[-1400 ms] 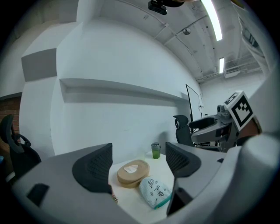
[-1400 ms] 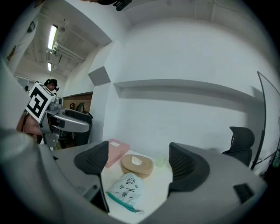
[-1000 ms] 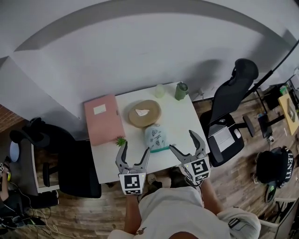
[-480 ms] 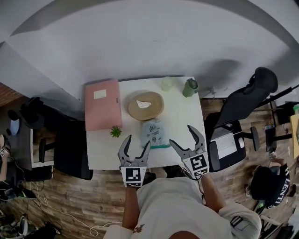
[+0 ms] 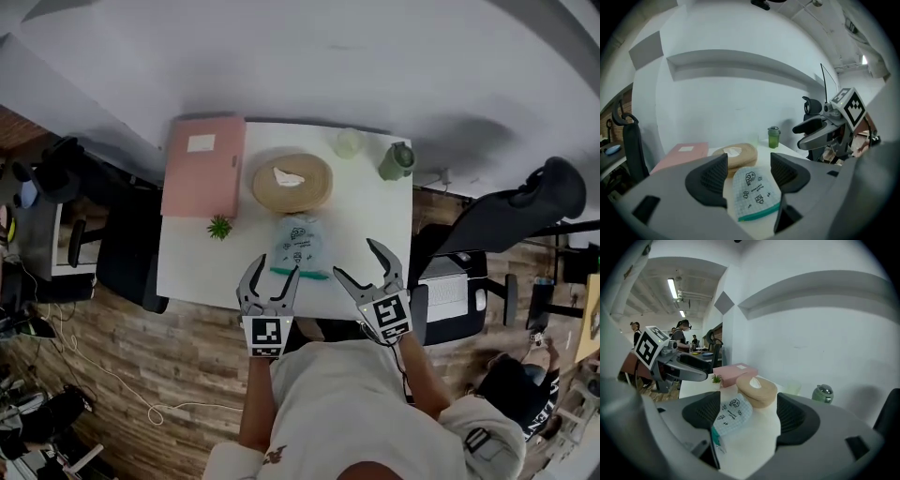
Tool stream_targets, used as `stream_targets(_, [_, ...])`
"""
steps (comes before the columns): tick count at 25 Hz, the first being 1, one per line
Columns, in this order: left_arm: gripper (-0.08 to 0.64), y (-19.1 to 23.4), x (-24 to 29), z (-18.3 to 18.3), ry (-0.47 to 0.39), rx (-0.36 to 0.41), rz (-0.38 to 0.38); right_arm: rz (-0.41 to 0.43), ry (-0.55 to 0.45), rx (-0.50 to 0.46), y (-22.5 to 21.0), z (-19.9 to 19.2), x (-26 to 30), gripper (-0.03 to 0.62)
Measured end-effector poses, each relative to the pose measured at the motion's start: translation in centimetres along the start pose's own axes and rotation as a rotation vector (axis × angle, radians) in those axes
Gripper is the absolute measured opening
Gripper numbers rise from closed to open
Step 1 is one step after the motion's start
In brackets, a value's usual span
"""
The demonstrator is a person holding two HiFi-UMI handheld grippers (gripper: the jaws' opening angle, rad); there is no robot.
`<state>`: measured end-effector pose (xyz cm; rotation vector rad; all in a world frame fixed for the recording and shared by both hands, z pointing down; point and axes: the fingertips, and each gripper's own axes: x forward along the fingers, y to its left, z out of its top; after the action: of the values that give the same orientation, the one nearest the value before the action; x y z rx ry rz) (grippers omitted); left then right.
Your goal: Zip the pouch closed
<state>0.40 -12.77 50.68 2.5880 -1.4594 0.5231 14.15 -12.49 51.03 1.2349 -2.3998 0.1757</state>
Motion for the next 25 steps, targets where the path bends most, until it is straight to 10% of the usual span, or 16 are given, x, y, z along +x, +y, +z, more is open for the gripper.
stream_targets(25, [0.207, -8.7, 2.5, -11.2, 0.235, -0.107, -0.016, 0.29, 0.214, -0.163, 1.7, -11.8, 1.4, 0.238])
